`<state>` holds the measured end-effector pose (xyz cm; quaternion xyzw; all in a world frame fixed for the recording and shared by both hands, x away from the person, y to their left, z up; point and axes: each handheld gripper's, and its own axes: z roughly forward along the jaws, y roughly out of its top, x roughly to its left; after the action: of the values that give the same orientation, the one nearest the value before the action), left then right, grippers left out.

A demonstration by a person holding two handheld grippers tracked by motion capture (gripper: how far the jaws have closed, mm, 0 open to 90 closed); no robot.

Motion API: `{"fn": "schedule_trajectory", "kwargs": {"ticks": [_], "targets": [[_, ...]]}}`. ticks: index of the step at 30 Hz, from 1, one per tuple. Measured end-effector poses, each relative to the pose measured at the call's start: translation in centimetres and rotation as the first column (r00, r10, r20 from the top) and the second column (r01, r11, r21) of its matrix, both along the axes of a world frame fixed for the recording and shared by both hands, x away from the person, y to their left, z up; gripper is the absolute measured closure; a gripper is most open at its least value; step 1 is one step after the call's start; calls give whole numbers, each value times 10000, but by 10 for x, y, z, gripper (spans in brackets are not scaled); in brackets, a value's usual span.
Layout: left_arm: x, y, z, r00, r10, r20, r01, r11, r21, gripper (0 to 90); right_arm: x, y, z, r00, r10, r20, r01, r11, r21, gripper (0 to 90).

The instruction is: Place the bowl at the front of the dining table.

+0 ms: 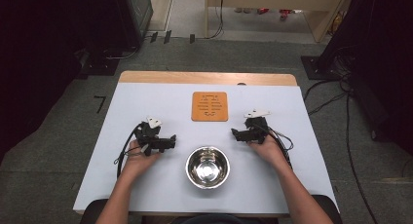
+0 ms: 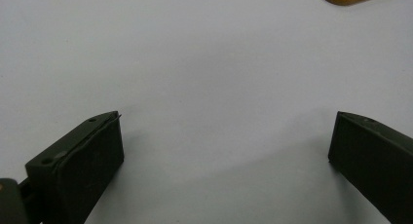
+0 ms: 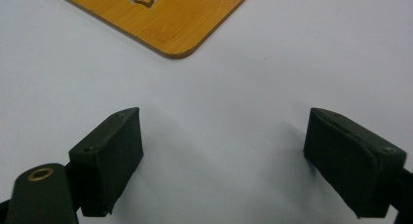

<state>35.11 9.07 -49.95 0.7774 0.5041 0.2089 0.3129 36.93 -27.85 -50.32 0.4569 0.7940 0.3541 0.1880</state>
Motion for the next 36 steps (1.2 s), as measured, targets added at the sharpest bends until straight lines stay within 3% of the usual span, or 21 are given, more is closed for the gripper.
{"fn": "schedule_trajectory", "kwargs": {"ticks": [36], "targets": [[0,0,0,10000,-4,-4,4,10000,-18,0,0,1,0,10000,-52,27,53,10000,-50,133]]}}
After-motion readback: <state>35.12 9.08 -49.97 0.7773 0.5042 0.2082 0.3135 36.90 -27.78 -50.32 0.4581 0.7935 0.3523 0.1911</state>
